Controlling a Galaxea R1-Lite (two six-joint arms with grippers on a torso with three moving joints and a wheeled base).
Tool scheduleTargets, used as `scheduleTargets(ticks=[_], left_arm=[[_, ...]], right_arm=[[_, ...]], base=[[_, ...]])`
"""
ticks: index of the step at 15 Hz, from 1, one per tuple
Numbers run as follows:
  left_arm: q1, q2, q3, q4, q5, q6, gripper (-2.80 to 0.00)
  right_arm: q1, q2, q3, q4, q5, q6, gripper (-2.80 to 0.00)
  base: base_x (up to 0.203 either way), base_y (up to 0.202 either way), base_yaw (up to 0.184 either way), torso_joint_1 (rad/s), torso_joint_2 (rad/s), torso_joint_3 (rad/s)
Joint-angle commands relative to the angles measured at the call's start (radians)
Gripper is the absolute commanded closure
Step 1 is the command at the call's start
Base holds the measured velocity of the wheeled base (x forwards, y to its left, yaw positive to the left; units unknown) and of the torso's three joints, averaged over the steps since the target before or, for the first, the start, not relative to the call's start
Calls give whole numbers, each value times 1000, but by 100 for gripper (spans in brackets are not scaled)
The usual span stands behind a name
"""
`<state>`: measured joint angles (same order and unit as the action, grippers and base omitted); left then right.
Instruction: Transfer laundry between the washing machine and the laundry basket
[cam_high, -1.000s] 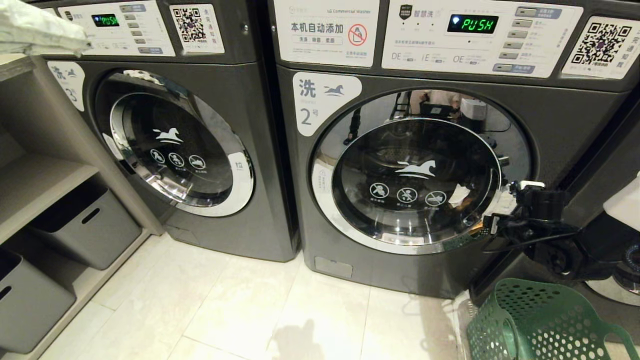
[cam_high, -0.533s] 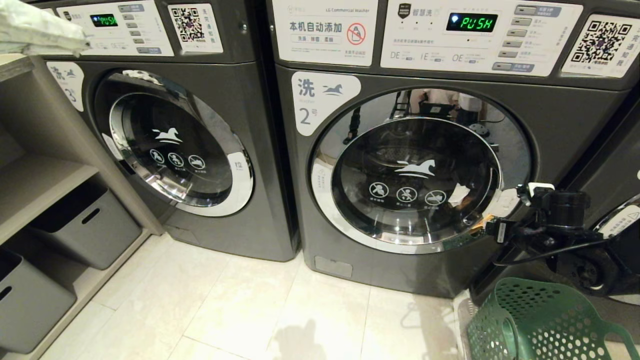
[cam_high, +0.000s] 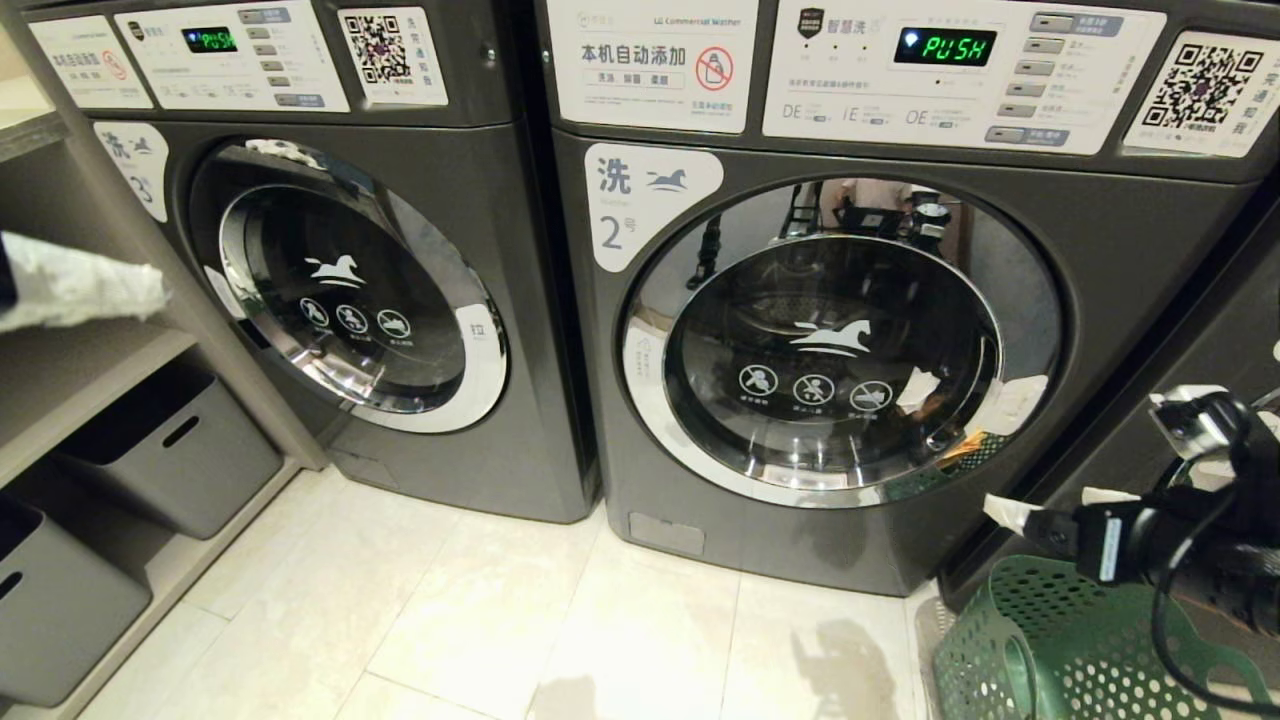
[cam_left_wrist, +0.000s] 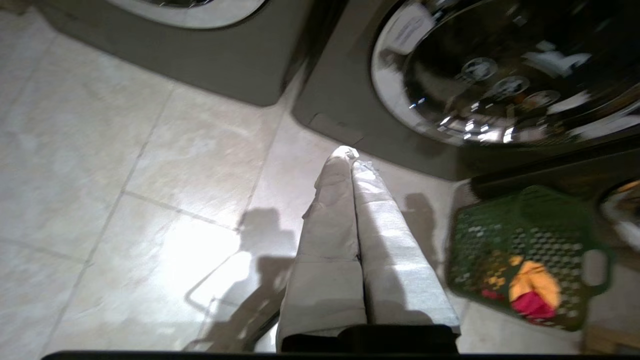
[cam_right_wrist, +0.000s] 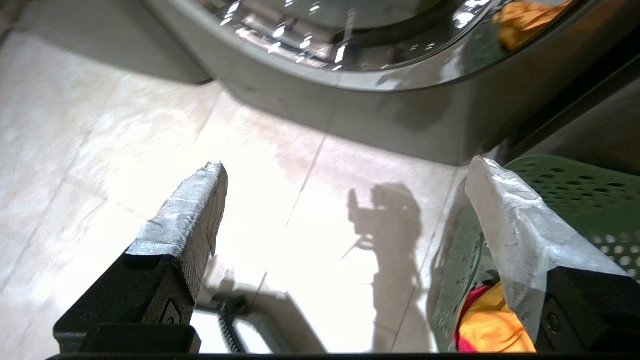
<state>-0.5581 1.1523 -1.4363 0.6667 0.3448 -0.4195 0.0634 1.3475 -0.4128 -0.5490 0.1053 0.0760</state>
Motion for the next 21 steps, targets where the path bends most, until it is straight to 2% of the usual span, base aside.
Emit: scheduleTargets(ticks=[1, 4, 6, 8, 10, 11, 12, 14, 15, 16, 17, 19, 21], left_arm=[[-1, -175, 231, -1, 53, 18, 0], [-1, -421, 514, -4, 82, 52, 0], [-1, -557, 674, -3, 107, 64, 0], [1, -637, 788, 3, 142, 71, 0], [50, -644, 818, 34, 206, 73, 0], [87, -641, 843, 47, 245, 72, 0], [103, -647, 878, 50, 256, 71, 0], [147, -664, 940, 43, 261, 71, 0], [171, -666, 954, 25, 258, 71, 0], [177, -666, 956, 1, 252, 75, 0], [176, -676, 956, -39, 217, 105, 0], [181, -755, 963, -108, 74, 185, 0], [225, -805, 1041, -120, -3, 254, 0]], right_arm=[[19, -304, 109, 66, 67, -19, -280], [45, -610, 283, 136, 128, -129, -280], [51, -867, 309, 339, 144, -177, -280], [57, -1035, 316, 509, 133, -165, -280], [69, -1071, 325, 644, 118, -143, -280], [72, -1070, 328, 646, 111, -174, -280], [73, -1070, 333, 641, 95, -213, -280], [73, -1070, 367, 611, -41, -266, -280], [73, -1070, 387, 581, -59, -278, -280], [73, -1069, 385, 586, -55, -280, -280], [75, -1069, 381, 615, -54, -274, -280], [93, -1068, 381, 625, -56, -253, -280], [96, -1068, 381, 626, -56, -251, -280]], base=[[0, 0, 0, 0, 0, 0], [0, 0, 0, 0, 0, 0], [0, 0, 0, 0, 0, 0], [0, 0, 0, 0, 0, 0], [0, 0, 0, 0, 0, 0], [0, 0, 0, 0, 0, 0], [0, 0, 0, 0, 0, 0], [0, 0, 0, 0, 0, 0], [0, 0, 0, 0, 0, 0], [0, 0, 0, 0, 0, 0], [0, 0, 0, 0, 0, 0], [0, 0, 0, 0, 0, 0], [0, 0, 0, 0, 0, 0]])
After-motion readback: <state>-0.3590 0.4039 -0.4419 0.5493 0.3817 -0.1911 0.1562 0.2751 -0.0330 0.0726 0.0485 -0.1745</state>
